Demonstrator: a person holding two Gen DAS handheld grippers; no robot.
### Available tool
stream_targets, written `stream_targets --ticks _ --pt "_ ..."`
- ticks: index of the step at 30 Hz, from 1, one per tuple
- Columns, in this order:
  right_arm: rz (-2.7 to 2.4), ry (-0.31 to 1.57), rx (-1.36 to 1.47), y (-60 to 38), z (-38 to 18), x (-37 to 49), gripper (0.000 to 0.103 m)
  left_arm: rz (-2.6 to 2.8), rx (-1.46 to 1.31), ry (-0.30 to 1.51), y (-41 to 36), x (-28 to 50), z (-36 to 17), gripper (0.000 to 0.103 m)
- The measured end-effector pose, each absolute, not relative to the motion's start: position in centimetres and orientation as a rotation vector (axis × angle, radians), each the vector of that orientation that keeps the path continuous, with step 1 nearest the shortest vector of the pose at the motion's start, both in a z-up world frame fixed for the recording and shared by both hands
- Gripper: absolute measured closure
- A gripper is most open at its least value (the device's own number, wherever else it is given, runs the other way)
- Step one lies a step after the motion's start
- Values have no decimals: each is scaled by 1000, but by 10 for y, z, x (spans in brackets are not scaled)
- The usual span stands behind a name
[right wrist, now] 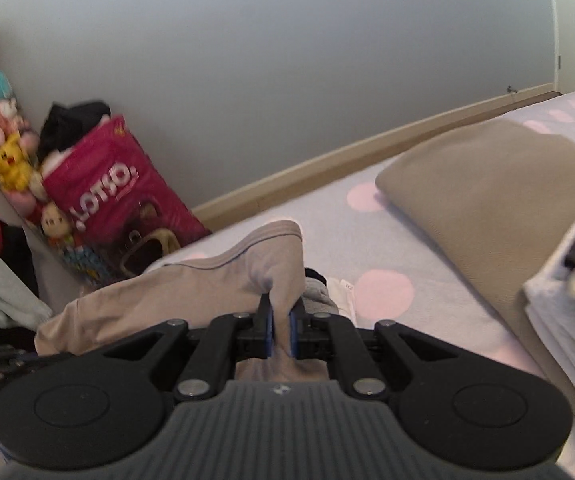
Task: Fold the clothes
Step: 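Grasp the folded shirt with both tools and carry it to the clothes stack, then lower the shirt onto the folded clothes stack and open both tools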
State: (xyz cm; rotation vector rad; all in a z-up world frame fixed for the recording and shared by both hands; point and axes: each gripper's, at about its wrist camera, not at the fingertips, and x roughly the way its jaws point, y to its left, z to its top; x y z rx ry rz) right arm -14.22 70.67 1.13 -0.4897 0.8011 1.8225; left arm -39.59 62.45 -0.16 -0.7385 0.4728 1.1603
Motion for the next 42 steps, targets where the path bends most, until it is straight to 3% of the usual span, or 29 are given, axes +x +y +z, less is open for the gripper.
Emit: stream_targets --ticks 6,8,11,12,14,19,28,32,42 --pt "1821 813 -536 729 -17 -153 93 1179 -758 582 640 -400 -28 97" --pt "1800 829 -538 733 -26 -151 92 1191 -747 602 640 -397 -34 91" --pt "1763 832 -525 733 -30 -149 78 1251 -679 613 632 -400 -30 73" --pt "1756 817 -514 731 -27 -150 67 1280 -662 594 628 -403 -25 72" --pt "1743 765 -492 720 -15 -145 62 1366 -623 573 622 -408 -14 72" --pt "1789 637 -478 675 13 -136 63 1275 -614 490 600 -401 10 72" --pt "1847 476 -656 611 -13 -167 64 1045 -518 659 585 -334 -2 76" --pt "1822 523 -671 615 -34 -160 64 1026 -538 761 593 -332 -23 74" --pt "1776 589 -678 637 -56 -166 64 1003 -537 784 597 -335 -37 71"
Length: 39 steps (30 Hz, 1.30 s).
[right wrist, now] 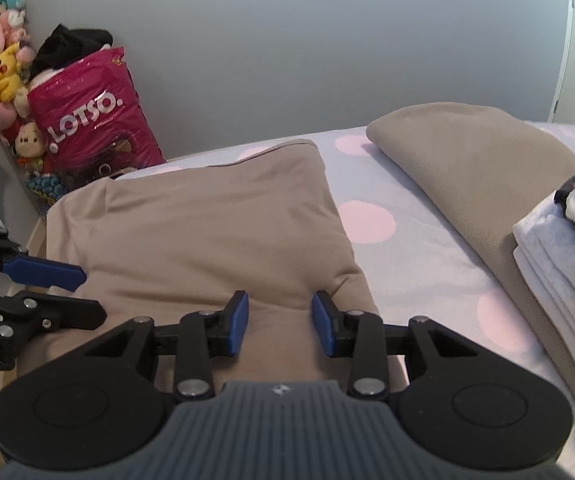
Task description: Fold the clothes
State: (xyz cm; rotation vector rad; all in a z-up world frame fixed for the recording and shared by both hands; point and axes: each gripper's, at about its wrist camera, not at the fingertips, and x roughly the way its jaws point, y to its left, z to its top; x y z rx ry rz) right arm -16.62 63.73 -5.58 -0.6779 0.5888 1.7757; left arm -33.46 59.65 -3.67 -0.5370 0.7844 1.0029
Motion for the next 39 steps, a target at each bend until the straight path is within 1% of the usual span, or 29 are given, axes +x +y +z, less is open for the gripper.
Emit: stream_targets --ticks 2,6,9,10,11,13,14,15,17,20,24,32,39 --pt "1766 580 -694 635 -51 -171 63 1009 -521 789 594 -333 -36 71" --pt "1737 586 -687 615 -30 -172 54 1043 -504 784 588 -329 -27 69" --pt "1718 575 -695 588 -11 -166 49 1047 -471 783 577 -327 -15 65" --pt "1716 572 -688 578 -4 -164 47 1047 -459 763 572 -327 -8 58" --pt "1714 569 -681 568 3 -162 43 1047 -447 743 567 -327 -2 46" --pt "1705 561 -671 547 17 -161 42 1078 -418 688 552 -331 13 34" --pt "1696 555 -665 536 24 -160 40 1096 -402 668 544 -332 19 31" --pt "1687 545 -659 524 32 -160 32 1114 -386 649 536 -332 25 29" --pt "1669 515 -649 501 45 -160 21 1155 -342 649 521 -329 35 29" --pt "1638 474 -643 467 59 -160 21 1212 -291 645 498 -322 46 28" --pt "1573 516 -578 428 69 -156 21 1195 -348 624 475 -321 58 28" --pt "1454 572 -491 364 65 -161 20 1156 -495 535 436 -335 61 27" --pt "1392 574 -395 321 65 -174 19 1167 -465 531 405 -334 61 27"
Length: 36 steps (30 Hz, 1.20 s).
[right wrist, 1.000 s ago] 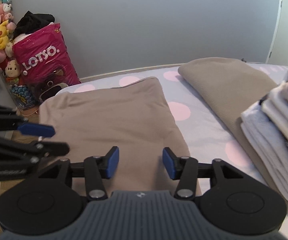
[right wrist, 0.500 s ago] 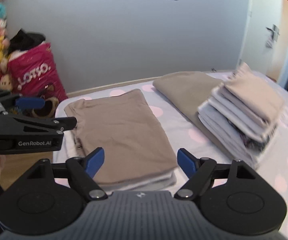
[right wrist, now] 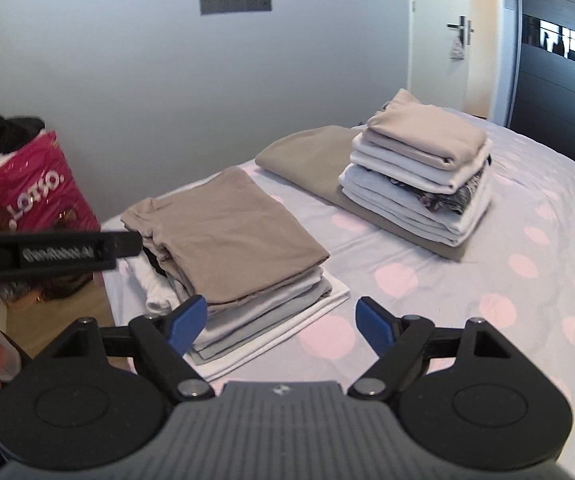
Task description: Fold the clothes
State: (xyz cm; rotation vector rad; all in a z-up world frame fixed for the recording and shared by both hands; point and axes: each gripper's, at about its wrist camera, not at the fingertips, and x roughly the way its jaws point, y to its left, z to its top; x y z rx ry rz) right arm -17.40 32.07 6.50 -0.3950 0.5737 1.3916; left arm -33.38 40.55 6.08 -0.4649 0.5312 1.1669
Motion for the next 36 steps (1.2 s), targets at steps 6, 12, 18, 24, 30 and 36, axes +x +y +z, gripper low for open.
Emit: stream_targets --ticks 6,12,18,24,30,36 --pt "1351 544 -396 300 61 -183 18 1164 -437 576 382 -331 49 27" --pt "1355 563 -389 285 48 -188 17 1166 -434 601 368 -332 39 27" --pt "1355 558 -380 278 45 -191 17 1174 -454 596 363 -335 37 27" --pt "1358 560 -370 273 46 -190 17 1181 -445 598 359 -334 39 27" --pt "1360 568 -364 271 46 -188 17 1186 -443 604 357 -332 40 27" --pt "1360 565 -357 268 48 -188 17 1201 -427 592 352 -332 42 27"
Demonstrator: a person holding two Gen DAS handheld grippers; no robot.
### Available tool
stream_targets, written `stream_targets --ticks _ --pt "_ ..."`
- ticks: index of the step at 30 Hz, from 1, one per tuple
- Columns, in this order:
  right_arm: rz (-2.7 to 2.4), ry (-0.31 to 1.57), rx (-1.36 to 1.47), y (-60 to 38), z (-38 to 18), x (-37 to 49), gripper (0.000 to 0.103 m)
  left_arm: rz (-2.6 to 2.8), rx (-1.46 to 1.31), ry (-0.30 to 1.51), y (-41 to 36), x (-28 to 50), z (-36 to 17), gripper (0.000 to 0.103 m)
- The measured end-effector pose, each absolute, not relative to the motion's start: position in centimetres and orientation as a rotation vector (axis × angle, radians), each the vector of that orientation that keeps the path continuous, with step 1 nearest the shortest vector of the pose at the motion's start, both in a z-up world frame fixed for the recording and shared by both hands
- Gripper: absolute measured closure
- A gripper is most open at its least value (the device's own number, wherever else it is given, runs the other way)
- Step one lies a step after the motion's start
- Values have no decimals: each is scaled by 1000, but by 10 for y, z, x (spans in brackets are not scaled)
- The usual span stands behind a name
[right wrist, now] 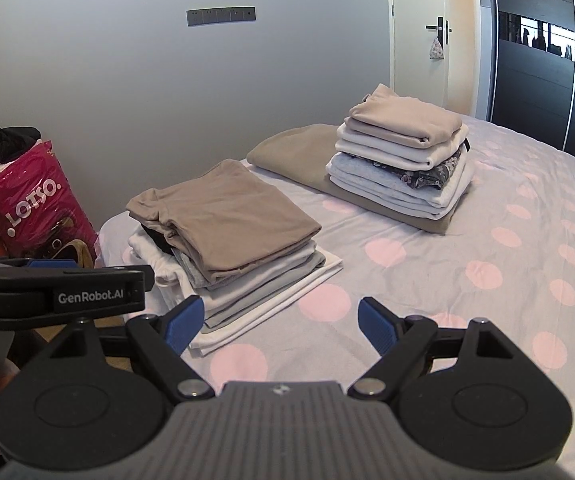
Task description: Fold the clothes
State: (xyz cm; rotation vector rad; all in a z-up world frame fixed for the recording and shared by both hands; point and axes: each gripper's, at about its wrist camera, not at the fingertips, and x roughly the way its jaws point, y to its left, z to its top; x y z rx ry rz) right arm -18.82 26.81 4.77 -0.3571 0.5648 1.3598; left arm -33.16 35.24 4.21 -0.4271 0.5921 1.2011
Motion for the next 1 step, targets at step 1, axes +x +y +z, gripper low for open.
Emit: stream_targets --ticks 1 --pt "1360 564 -356 268 48 -188 17 1210 -414 588 351 -331 43 27"
